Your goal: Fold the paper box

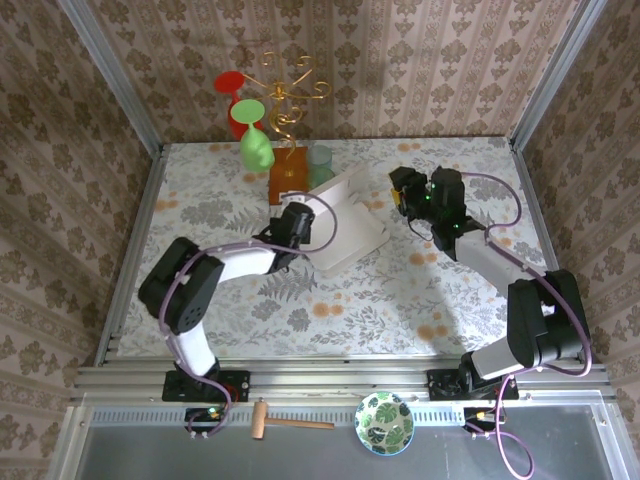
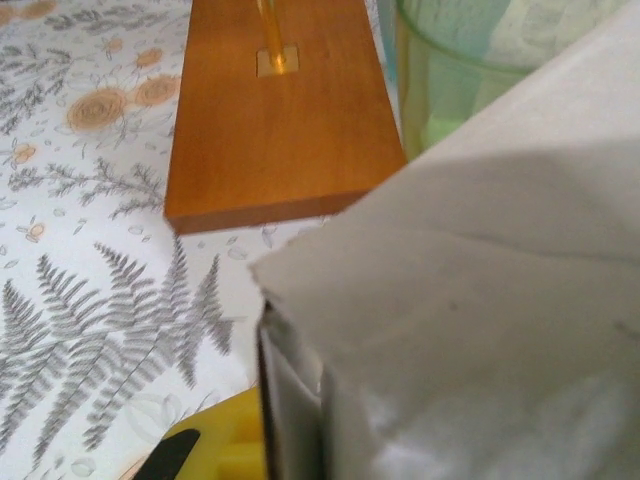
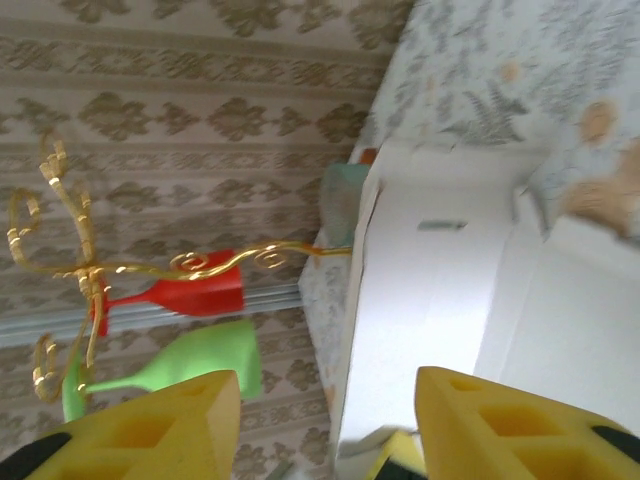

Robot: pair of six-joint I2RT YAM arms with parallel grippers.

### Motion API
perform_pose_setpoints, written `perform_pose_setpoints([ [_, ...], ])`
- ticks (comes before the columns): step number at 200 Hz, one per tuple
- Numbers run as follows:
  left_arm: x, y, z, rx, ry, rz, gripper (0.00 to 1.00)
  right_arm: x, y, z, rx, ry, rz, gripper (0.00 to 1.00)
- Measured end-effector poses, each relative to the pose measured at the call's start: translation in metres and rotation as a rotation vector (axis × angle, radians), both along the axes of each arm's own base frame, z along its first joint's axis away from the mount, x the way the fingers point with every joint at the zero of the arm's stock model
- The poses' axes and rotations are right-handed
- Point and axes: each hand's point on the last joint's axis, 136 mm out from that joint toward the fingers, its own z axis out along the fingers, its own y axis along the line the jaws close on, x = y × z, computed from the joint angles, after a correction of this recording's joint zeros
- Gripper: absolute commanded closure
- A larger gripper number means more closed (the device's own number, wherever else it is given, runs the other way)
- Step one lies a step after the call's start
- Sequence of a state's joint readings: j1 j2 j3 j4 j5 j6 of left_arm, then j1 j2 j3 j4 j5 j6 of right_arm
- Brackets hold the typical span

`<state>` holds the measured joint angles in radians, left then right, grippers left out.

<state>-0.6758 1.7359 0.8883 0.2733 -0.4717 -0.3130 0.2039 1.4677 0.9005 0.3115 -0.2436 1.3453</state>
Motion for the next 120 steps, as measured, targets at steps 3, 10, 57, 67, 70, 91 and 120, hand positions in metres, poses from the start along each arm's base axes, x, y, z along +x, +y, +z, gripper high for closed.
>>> perform_pose_setpoints([
  [3,-0.002,0.002,0.000,-0.001,0.002,-0.008,1.00,0.000,-0.001,-0.001,-0.014,0.011,0.001,0.54],
  [10,-0.008,0.008,0.001,-0.007,0.011,-0.031,1.00,0.000,-0.003,-0.002,-0.045,0.022,0.008,0.56],
  [57,-0.037,0.026,0.009,-0.051,0.046,-0.198,1.00,-0.003,0.011,0.009,-0.204,0.052,0.114,0.62],
  [67,-0.040,0.027,0.009,-0.052,0.053,-0.225,1.00,-0.001,0.022,0.011,-0.223,0.056,0.146,0.62],
  [70,-0.041,0.028,0.009,-0.051,0.056,-0.230,1.00,0.000,0.026,0.011,-0.229,0.060,0.157,0.62],
  [91,-0.043,0.027,0.005,-0.043,0.072,-0.267,1.00,-0.001,0.054,0.004,-0.267,0.082,0.232,0.63],
  [120,-0.045,0.026,-0.003,-0.025,0.092,-0.283,1.00,-0.003,0.080,-0.012,-0.310,0.128,0.302,0.64],
])
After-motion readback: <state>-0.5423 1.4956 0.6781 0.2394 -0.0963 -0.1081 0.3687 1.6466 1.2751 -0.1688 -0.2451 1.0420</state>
